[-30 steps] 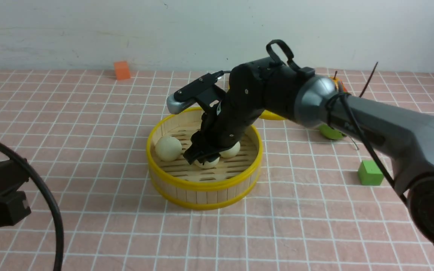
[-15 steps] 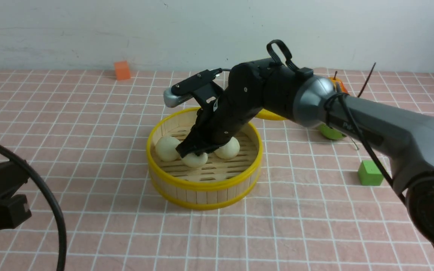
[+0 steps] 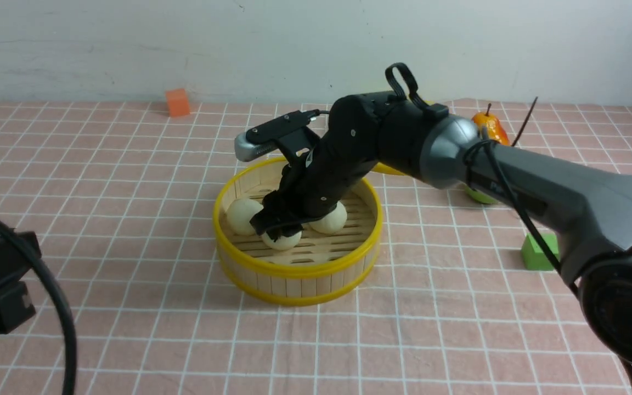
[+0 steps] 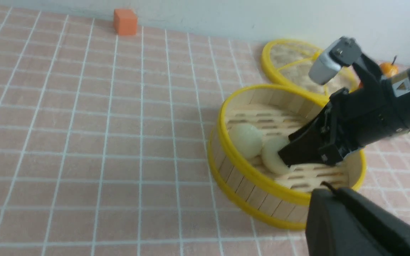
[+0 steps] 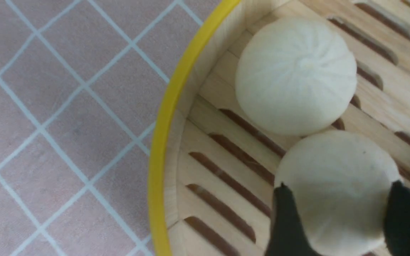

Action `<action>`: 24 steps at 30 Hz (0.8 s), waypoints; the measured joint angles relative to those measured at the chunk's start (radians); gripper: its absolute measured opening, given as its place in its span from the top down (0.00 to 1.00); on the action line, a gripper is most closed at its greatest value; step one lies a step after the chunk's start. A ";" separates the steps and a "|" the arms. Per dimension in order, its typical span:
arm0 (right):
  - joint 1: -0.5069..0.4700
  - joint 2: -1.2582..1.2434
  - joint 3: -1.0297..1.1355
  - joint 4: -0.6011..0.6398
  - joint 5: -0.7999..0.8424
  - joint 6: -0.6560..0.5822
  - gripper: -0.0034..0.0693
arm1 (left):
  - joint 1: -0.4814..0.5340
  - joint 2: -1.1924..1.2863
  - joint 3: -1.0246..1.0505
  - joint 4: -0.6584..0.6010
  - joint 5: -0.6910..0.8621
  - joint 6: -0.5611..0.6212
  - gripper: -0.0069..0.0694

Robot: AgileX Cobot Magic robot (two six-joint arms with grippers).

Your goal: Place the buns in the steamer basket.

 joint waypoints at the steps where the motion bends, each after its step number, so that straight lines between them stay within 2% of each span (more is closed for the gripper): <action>1: 0.000 -0.015 -0.015 -0.006 0.033 0.000 0.35 | 0.000 -0.037 0.000 -0.002 -0.009 0.017 0.93; 3: 0.000 -0.064 -0.062 -0.051 0.140 0.000 0.28 | 0.000 -0.147 0.004 -0.002 -0.017 0.070 0.93; 5: 0.000 -0.092 -0.089 -0.081 0.191 0.000 0.27 | 0.000 -0.189 0.012 -0.002 -0.019 0.091 0.93; 7: 0.000 -0.170 -0.149 -0.161 0.297 0.004 0.29 | 0.000 -0.275 0.046 -0.002 -0.010 0.117 0.93; 9: 0.000 -0.212 -0.171 -0.194 0.330 0.012 0.33 | 0.000 -0.304 0.068 -0.002 -0.006 0.123 0.93; 12: 0.000 -0.328 -0.187 -0.257 0.400 0.055 0.49 | 0.000 -0.371 0.117 -0.002 0.004 0.131 0.93; 13: 0.000 -0.376 -0.180 -0.285 0.414 0.065 0.60 | 0.000 -0.385 0.130 -0.002 0.006 0.131 0.93; 14: 0.000 -0.383 -0.178 -0.285 0.417 0.067 0.61 | 0.000 -0.387 0.133 -0.002 0.006 0.131 0.93; 15: 0.000 -0.440 -0.152 -0.318 0.421 0.074 0.75 | 0.000 -0.390 0.145 -0.002 0.007 0.131 0.93; 16: 0.000 -0.454 -0.142 -0.322 0.421 0.074 0.77 | 0.000 -0.390 0.148 -0.002 0.007 0.131 0.93; 18: 0.000 -0.554 -0.049 -0.370 0.422 0.098 0.95 | 0.000 -0.390 0.165 -0.002 0.011 0.131 0.93; 20: 0.000 -0.596 0.003 -0.379 0.422 0.119 0.97 | 0.000 -0.390 0.170 -0.002 0.011 0.132 0.93; 22: 0.000 -0.725 0.198 -0.384 0.379 0.165 0.98 | 0.000 -0.390 0.178 -0.002 0.014 0.132 0.93; 24: 0.000 -0.775 0.283 -0.380 0.336 0.177 0.98 | 0.000 -0.390 0.178 -0.002 0.015 0.132 0.93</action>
